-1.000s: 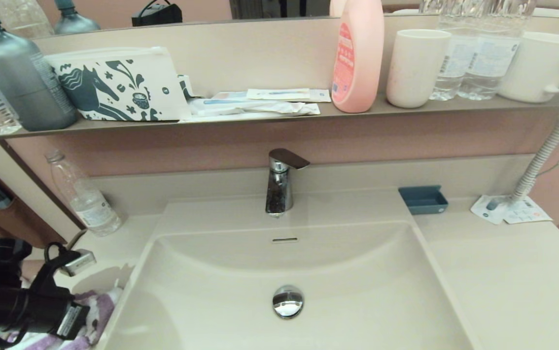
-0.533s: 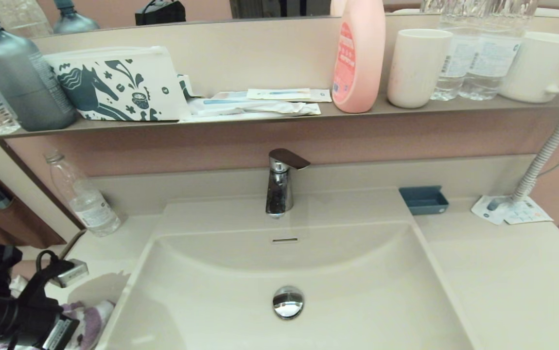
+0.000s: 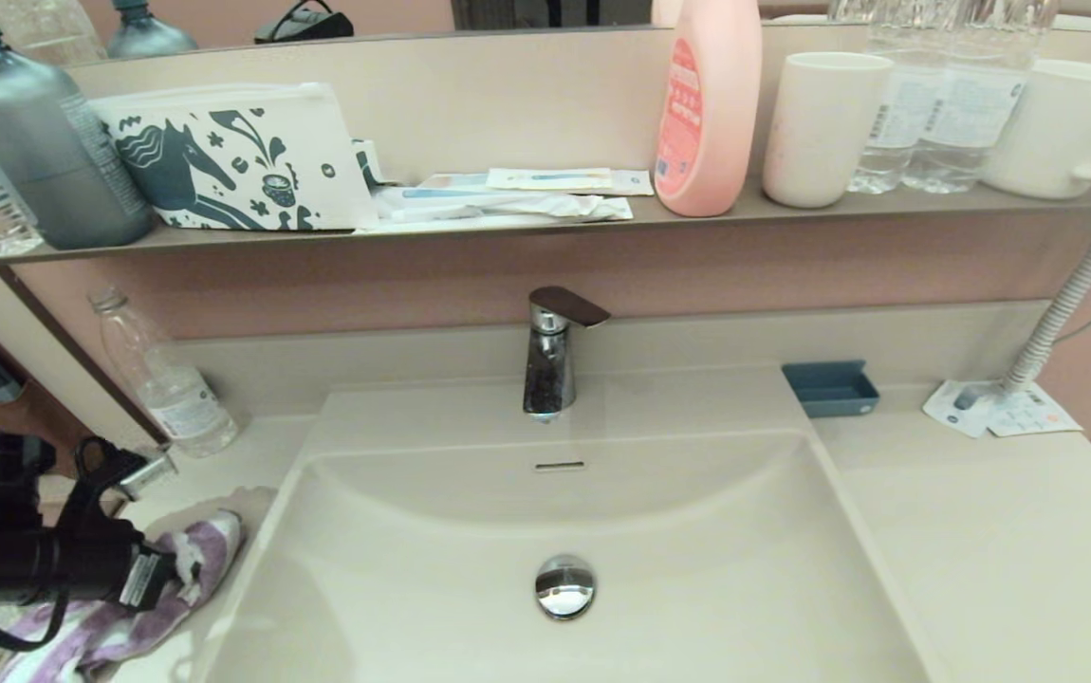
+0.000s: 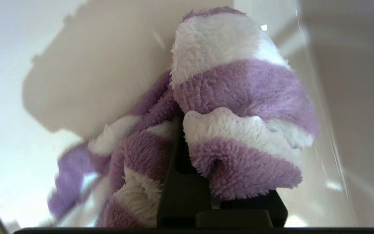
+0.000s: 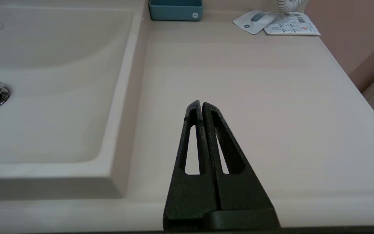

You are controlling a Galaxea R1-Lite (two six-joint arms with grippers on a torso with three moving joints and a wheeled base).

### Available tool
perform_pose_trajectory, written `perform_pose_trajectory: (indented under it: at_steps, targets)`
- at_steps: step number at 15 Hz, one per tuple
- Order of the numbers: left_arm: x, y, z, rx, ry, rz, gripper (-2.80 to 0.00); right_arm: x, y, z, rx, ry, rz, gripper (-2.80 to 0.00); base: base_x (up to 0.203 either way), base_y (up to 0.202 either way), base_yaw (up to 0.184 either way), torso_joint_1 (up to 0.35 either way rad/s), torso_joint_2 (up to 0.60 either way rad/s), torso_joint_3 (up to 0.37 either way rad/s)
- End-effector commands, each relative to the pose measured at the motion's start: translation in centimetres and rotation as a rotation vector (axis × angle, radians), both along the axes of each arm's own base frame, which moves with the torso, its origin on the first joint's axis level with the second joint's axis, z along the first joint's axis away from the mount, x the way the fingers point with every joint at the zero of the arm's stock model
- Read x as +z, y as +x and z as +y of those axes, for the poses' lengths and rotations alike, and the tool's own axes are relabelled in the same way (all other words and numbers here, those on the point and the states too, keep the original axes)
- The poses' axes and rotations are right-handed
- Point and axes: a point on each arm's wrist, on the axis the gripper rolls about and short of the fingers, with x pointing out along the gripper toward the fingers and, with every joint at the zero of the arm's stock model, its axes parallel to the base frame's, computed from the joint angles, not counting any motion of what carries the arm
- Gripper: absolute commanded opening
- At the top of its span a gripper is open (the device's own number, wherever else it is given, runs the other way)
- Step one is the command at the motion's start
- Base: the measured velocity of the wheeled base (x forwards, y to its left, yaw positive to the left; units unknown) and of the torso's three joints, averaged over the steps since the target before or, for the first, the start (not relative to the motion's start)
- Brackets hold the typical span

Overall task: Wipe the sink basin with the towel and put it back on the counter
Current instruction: Wipe the sink

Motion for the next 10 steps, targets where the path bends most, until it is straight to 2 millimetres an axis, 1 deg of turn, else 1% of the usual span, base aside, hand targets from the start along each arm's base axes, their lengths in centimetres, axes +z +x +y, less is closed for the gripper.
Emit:
perform_pose_trajectory:
  at_steps: [1,3,6,10]
  targets:
    - [-0.3,1.2,0.2,-0.015,-0.014,-0.01,-2.8,0.0,0.0,0.0,0.001,-0.001,0.001,-2.8,0.0,0.0,0.0,0.0,0.0,0.0]
    - [0.2,2.9,0.5,0.003,-0.032,-0.044,-2.8,0.0,0.0,0.0,0.001,-0.001,-0.001,-2.8,0.0,0.0,0.0,0.0,0.0,0.0]
    - [1.3,5.2,0.5,0.005,-0.12,-0.112,-2.8,0.0,0.0,0.0,0.001,-0.001,0.001,-2.8,0.0,0.0,0.0,0.0,0.0,0.0]
    - [1.7,7.7,0.8,-0.025,-0.21,-0.269,-2.8,0.0,0.0,0.0,0.001,-0.001,0.001,-2.8,0.0,0.0,0.0,0.0,0.0,0.0]
